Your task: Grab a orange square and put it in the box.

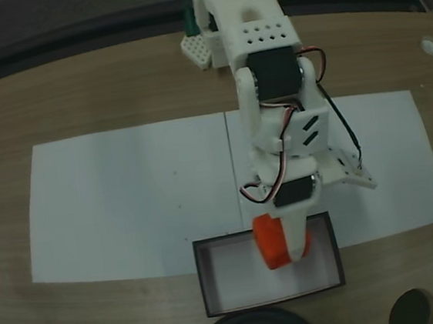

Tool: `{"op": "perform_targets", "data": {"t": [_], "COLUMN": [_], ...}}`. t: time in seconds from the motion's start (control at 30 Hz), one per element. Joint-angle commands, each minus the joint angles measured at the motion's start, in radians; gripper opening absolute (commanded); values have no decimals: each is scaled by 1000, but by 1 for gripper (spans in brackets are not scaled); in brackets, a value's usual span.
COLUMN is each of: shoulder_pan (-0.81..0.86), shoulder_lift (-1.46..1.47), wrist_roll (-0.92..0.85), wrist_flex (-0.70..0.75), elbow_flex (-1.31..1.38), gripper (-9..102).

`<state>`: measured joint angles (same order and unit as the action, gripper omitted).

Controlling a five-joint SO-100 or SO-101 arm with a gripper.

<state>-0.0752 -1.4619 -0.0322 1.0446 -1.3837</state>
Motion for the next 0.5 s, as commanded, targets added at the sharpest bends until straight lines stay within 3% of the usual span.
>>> {"op": "perform_targets", "data": {"t": [0.0, 0.3, 0.37, 0.47], "shoulder_pan": [3, 6, 11, 11], "shoulder_lift": [-26, -46, -98, -239], "wrist_roll": [5, 5, 5, 6], "wrist_flex": [-14, 12, 61, 153], "elbow_flex": [80, 81, 84, 84], "gripper": [29, 28, 24, 8]}}
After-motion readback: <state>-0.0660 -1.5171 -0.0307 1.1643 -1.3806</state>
